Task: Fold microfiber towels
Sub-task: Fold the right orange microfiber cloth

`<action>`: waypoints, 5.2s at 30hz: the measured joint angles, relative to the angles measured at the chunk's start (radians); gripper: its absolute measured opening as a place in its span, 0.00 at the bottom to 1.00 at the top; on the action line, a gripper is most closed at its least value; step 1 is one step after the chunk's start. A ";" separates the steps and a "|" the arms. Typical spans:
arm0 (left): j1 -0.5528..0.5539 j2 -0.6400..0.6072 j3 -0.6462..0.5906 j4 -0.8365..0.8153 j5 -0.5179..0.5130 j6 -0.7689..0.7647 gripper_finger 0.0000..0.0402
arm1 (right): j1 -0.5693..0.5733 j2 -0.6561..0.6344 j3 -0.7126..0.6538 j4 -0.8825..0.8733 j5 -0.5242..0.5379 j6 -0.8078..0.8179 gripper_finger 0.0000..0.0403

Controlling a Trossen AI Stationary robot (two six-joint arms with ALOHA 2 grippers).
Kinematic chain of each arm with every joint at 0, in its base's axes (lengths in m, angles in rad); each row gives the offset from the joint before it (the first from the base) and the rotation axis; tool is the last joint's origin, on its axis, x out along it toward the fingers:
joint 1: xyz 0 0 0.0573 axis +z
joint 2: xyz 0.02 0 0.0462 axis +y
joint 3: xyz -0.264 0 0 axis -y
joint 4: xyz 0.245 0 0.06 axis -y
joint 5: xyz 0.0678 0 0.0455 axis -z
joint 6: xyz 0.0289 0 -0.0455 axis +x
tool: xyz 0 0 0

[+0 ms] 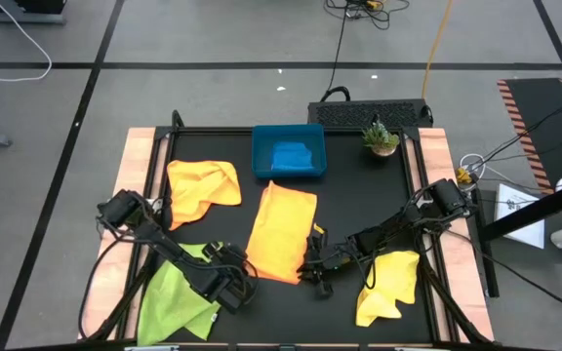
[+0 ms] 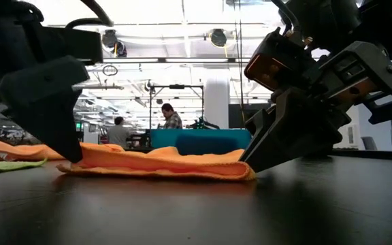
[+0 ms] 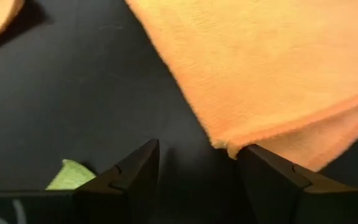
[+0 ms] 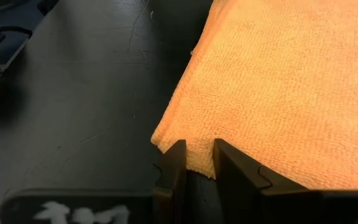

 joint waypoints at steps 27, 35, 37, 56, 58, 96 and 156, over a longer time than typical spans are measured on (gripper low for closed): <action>0.029 0.000 0.091 -0.155 0.125 0.323 0.02 | -0.006 -0.002 0.000 -0.003 -0.001 0.004 0.18; 0.026 0.000 0.146 -0.138 0.116 0.349 0.04 | -0.006 -0.034 -0.001 -0.055 -0.002 0.019 0.18; 0.023 0.000 0.138 -0.108 0.114 0.333 0.08 | -0.004 -0.052 -0.001 -0.088 -0.001 0.019 0.18; 0.053 0.000 -0.015 0.341 -0.061 0.467 0.22 | 0.008 -0.169 0.000 -0.385 -0.028 0.109 0.18; 0.068 0.000 -0.053 0.407 -0.046 0.477 0.22 | 0.008 -0.169 0.000 -0.389 -0.028 0.116 0.18; 0.041 -0.105 -0.129 0.703 0.049 0.859 0.22 | 0.104 -0.327 -0.031 -0.381 -0.017 -0.097 0.29; -0.003 0.035 -0.129 0.746 -0.011 0.991 0.73 | 0.156 -0.316 -0.038 -0.313 0.345 -0.187 0.00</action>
